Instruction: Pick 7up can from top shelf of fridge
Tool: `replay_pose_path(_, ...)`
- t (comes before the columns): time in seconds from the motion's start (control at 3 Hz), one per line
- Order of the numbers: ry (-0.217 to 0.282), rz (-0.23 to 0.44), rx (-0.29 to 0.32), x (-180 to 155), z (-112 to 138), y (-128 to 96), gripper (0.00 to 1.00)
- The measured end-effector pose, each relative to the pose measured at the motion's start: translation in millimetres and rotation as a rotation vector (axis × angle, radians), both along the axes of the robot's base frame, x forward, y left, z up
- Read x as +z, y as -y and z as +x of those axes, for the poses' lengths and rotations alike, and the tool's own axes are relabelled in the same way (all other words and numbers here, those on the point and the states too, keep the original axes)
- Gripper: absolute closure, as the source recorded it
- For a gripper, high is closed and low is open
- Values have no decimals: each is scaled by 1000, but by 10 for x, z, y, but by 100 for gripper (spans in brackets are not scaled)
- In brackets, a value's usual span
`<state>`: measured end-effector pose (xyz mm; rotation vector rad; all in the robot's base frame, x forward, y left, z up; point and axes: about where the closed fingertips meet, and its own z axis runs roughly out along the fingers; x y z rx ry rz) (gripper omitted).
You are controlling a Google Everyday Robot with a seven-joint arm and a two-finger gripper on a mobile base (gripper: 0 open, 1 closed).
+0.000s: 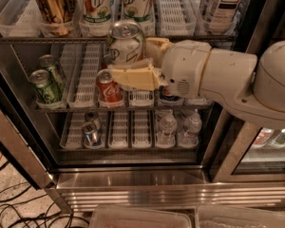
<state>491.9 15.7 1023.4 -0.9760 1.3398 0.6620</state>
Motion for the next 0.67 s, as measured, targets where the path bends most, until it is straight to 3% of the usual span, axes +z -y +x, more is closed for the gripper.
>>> replay_pose_path(0.33,-42,-92,-4,-240,-107,95,100)
replay_pose_path(0.67,-42,-92,-4,-240,-107,95,100)
